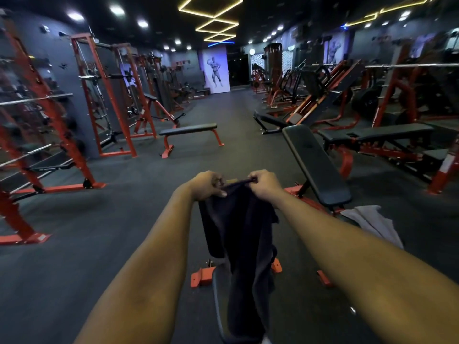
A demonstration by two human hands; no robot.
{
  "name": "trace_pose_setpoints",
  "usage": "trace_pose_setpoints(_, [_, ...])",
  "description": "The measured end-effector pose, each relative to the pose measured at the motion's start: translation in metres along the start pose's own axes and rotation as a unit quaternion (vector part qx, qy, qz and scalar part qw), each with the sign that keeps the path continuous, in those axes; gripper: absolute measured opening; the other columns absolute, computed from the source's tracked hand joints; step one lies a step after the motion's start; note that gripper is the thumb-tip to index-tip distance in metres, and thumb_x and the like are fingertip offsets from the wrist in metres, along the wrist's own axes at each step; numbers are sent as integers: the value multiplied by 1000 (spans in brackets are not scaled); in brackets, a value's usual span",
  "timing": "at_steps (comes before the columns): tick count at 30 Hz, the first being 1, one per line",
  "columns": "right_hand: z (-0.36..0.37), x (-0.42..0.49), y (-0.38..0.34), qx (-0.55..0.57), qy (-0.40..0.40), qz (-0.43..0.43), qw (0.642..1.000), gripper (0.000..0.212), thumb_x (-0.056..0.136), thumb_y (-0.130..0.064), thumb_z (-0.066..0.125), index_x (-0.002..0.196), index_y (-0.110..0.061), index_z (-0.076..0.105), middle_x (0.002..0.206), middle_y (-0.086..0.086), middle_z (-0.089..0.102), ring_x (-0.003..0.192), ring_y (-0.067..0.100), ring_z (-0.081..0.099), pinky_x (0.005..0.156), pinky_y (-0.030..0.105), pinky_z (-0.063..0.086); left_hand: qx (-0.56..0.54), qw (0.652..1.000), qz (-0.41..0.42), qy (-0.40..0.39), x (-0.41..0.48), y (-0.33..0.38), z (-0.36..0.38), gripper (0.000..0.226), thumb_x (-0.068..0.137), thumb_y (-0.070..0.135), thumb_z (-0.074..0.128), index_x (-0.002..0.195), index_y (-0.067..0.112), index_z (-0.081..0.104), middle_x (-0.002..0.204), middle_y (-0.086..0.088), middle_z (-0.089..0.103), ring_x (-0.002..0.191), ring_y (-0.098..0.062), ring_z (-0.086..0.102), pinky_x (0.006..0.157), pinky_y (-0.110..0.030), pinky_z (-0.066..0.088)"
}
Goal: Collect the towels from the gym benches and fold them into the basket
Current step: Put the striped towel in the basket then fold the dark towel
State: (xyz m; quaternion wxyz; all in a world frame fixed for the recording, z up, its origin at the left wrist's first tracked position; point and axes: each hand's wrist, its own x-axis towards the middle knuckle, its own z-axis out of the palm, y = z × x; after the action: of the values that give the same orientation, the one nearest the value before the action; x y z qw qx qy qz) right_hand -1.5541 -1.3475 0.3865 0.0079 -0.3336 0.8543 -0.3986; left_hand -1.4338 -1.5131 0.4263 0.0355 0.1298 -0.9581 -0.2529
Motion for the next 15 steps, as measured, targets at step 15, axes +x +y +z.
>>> trace_pose_setpoints(15, [22,-7,-16,329,-14,169,929,36,87,14,42,65,-12,55,75,10,58,68,20,59,46,19,54,-75,974,-47,210,16,21,31,16,87,19,66,81,4,65,81,-12,71,73,-25,67,66,-33,58])
